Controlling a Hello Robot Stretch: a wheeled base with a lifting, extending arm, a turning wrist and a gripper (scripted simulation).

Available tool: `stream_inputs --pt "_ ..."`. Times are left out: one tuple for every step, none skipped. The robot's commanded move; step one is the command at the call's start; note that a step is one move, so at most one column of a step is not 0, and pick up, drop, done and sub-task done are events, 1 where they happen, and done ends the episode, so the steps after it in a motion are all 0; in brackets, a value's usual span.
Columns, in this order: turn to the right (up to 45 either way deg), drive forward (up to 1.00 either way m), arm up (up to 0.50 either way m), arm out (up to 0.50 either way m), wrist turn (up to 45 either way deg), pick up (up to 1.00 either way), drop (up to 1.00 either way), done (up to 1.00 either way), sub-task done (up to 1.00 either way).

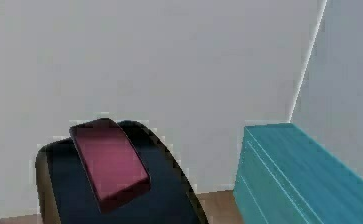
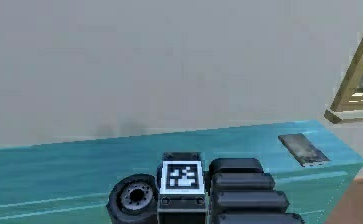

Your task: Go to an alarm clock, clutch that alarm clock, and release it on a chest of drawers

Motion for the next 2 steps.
stream_inputs --pt "15.0 0.0 0.0 0.0 0.0 0.0 0.0 0.0 0.0" --pt "3.0 0.0 0.0 0.0 0.0 0.0 0.0 0.0 0.0"
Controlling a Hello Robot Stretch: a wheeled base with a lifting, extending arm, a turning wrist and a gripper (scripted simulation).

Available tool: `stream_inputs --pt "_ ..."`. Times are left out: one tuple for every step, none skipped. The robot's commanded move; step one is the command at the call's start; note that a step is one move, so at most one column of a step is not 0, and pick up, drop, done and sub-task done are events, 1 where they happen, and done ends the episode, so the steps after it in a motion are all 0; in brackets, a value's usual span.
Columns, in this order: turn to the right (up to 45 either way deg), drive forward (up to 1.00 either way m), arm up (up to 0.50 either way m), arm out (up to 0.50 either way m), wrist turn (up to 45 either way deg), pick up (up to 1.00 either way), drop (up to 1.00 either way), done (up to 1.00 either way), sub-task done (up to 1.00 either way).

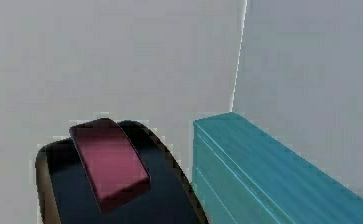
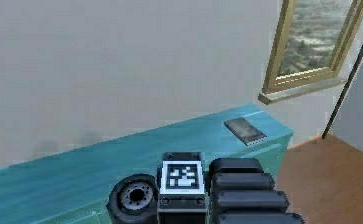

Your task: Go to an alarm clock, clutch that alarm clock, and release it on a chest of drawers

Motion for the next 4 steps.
stream_inputs --pt "0.0 0.0 0.0 0.48 0.0 0.0 0.0 0.0 0.0" --pt "0.0 0.0 0.0 0.0 39.0 0.0 0.0 0.0 0.0" --pt "0.0 0.0 -0.08 0.0 0.0 0.0 0.0 0.0 0.0" --pt "0.0 0.0 -0.32 0.0 0.0 0.0 0.0 0.0 0.0"
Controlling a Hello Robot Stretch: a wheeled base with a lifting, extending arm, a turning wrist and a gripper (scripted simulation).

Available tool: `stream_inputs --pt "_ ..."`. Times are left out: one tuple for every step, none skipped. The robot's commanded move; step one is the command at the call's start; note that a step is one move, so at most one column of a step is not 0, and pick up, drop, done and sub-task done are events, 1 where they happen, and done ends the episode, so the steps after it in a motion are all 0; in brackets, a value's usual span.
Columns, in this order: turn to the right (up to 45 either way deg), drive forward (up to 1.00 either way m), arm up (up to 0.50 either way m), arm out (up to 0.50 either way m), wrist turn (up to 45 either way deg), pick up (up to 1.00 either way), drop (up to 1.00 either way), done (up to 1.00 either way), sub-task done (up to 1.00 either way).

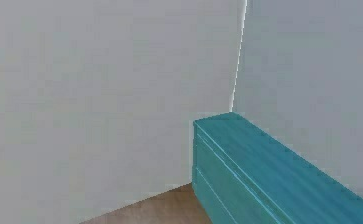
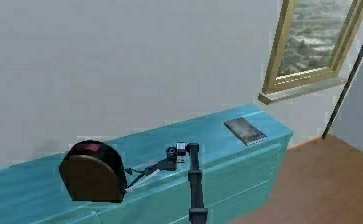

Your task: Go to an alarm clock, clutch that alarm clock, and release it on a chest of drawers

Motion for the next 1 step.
stream_inputs --pt "0.0 0.0 0.0 0.0 0.0 0.0 1.0 0.0 0.0"
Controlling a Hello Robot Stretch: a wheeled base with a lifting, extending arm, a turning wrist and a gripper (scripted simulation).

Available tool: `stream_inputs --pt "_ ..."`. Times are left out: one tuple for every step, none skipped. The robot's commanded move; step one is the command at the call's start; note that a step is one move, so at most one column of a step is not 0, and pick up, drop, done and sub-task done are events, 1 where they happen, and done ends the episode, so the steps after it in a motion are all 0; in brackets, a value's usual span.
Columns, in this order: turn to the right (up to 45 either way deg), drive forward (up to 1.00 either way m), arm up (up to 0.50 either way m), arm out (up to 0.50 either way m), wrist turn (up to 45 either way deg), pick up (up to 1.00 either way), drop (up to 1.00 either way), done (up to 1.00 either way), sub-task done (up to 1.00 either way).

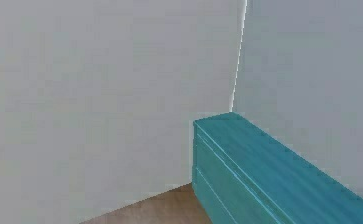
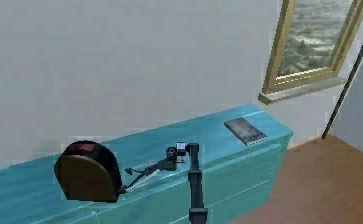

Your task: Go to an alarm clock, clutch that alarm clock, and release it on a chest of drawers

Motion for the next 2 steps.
stream_inputs --pt "0.0 0.0 0.1 0.0 0.0 0.0 0.0 0.0 0.0" --pt "0.0 0.0 0.0 -0.08 0.0 0.0 0.0 0.0 0.0"
